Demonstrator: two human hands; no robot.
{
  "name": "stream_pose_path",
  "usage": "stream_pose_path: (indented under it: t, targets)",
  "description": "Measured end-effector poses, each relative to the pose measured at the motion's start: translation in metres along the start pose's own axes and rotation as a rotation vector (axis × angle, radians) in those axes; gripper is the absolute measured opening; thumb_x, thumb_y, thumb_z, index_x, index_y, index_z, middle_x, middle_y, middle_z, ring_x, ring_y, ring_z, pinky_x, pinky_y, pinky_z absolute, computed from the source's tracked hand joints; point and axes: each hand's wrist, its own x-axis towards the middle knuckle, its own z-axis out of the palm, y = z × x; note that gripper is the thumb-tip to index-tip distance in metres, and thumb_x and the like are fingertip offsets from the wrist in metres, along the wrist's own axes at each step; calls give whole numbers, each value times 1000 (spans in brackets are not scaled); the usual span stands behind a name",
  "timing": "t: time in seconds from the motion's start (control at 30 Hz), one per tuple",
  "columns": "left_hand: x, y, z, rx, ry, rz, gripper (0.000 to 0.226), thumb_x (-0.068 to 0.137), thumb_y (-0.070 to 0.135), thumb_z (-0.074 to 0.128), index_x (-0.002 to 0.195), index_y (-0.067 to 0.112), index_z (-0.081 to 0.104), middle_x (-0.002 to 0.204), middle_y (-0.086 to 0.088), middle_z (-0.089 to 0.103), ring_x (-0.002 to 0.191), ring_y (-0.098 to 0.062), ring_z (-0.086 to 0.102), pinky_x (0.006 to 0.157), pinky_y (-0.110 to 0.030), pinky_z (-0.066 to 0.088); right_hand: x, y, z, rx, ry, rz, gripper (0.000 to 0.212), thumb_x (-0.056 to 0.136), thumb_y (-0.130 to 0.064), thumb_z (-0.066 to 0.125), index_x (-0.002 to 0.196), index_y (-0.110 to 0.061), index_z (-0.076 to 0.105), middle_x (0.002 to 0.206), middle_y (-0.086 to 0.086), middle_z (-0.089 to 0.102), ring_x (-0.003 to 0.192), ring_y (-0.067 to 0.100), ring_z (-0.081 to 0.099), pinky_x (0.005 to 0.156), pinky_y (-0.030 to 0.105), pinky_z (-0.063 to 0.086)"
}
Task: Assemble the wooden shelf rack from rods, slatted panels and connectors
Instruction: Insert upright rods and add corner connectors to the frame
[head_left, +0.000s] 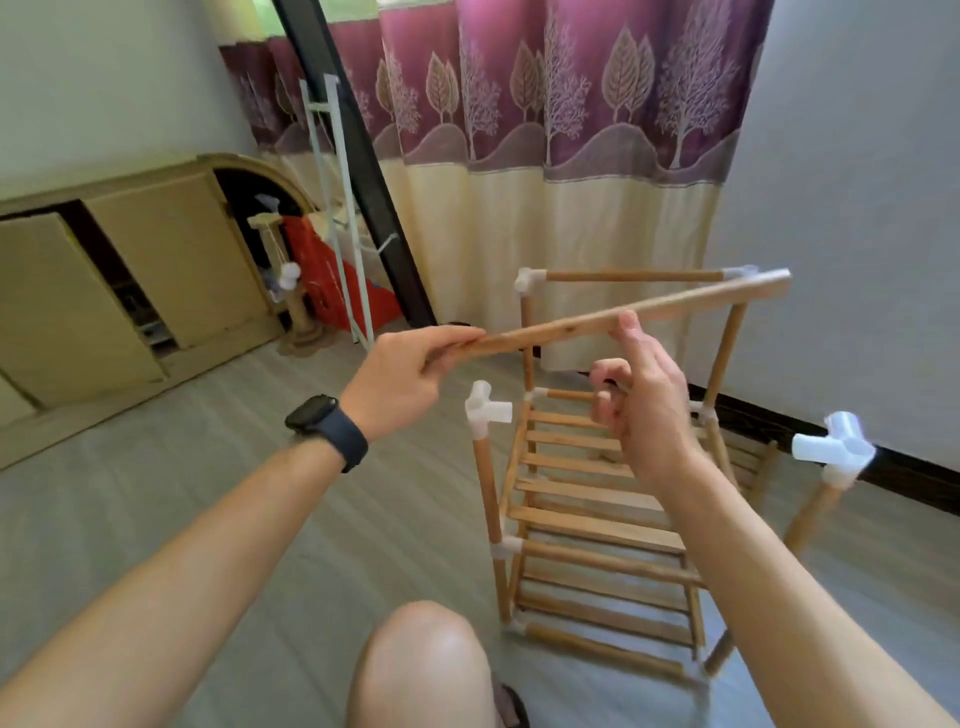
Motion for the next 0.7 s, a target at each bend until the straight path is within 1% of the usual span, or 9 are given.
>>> stream_pose_path:
  t: [0.07,0.1,0.2,0.27,0.3,0.37,0.43,0.53,0.7]
  targets:
    - [2,16,12,-15,-8,73,39,93,-2,59,125,18,69,112,14,66,100,5,57,86,-2,41,-10,-11,-2,114,138,2,32,99,-38,60,109,-9,68,59,-4,55,50,6,48,43,18,39]
    - [3,17,21,-52,4,42,39,93,1,61,126,20,68,115,15,67,103,4,59,89,-5,43,-14,-14,-4,135,194,1,27,100,-33,59,103,-8,69,58,-5,54,49,6,48,43,17,40]
    - [-1,9,48,-306,19,-297,40,94,6,61,129,25,61,123,9,64,115,-7,60,96,-26,51,-28,-8,-9,188,301,-18,22,101,-28,56,95,-10,68,57,-5,52,48,5,47,43,17,39]
    - [-5,6,63,-531,4,-532,27,99,11,55,122,25,60,120,0,64,114,-21,62,90,-37,54,-36,-2,-13,228,373,2,22,100,-28,55,94,-10,67,55,-5,48,47,6,43,42,18,36]
    - [-8,8,69,-620,-2,-610,20,102,15,50,117,23,61,116,-4,66,108,-26,66,84,-39,55,-39,1,-14,247,404,15,22,100,-28,55,93,-11,67,54,-6,46,46,6,40,42,18,34]
    - [-13,16,77,-746,-7,-671,22,107,21,41,108,17,62,98,-9,69,82,-25,69,75,-40,53,-44,5,-17,275,443,30,21,99,-27,55,88,-12,65,53,-7,42,45,5,38,43,18,32]
    - [-15,21,83,-802,44,-649,22,106,20,39,98,13,59,74,-8,64,61,-20,60,66,-38,50,-46,7,-20,288,470,23,22,99,-26,56,83,-14,63,52,-8,42,44,5,37,44,19,31]
    - [-14,20,88,-808,109,-634,19,103,16,43,89,12,56,57,0,51,52,-16,48,53,-31,40,-44,12,-23,292,507,11,22,99,-26,56,80,-16,60,51,-9,42,43,6,37,45,22,30]
    - [-19,17,90,-855,130,-652,20,101,15,46,83,13,53,54,5,43,49,-11,40,51,-26,33,-40,22,-29,304,517,16,20,97,-26,55,87,-10,63,53,-7,42,44,7,37,43,21,31]
